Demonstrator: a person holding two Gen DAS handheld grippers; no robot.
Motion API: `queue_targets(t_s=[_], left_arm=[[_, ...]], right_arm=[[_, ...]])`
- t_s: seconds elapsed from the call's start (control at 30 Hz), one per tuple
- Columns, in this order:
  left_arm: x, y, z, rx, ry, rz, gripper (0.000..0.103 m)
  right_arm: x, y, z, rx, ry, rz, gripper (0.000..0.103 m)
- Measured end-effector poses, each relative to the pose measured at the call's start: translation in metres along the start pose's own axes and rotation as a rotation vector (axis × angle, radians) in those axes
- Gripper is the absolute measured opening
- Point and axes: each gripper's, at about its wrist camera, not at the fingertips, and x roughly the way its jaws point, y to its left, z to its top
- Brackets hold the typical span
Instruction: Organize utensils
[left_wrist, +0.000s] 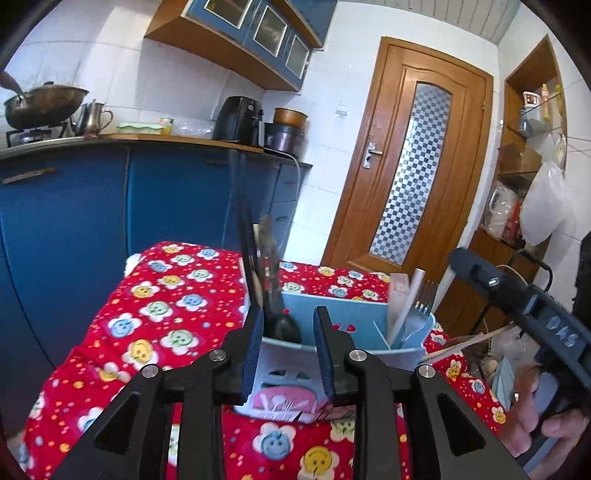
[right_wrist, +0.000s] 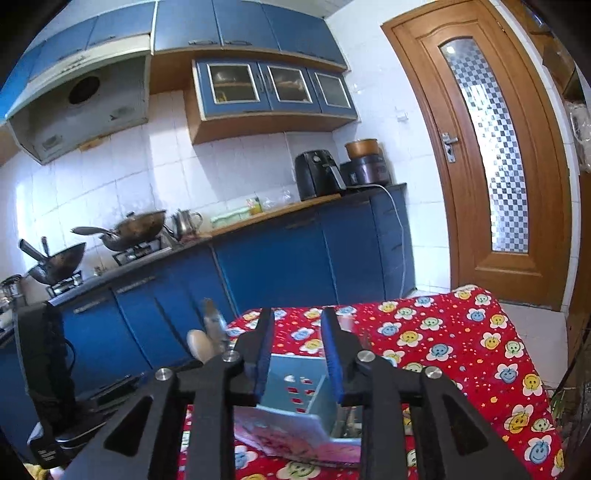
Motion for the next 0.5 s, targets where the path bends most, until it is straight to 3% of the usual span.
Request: queue_targets(t_s=[0.23, 0.5], left_arm=[[-0.030, 0.000, -0.002, 0.036, 0.022, 0.024, 0.037], [-0.064, -0.003, -0.022, 0.074, 0.047, 0.040, 0.049]], right_arm=[[-0.038, 0.014, 0.001, 0.005, 0.007, -0.006, 0.037], [-0.073, 0.021, -0.031, 0.014, 0.091, -0.077, 0.045]])
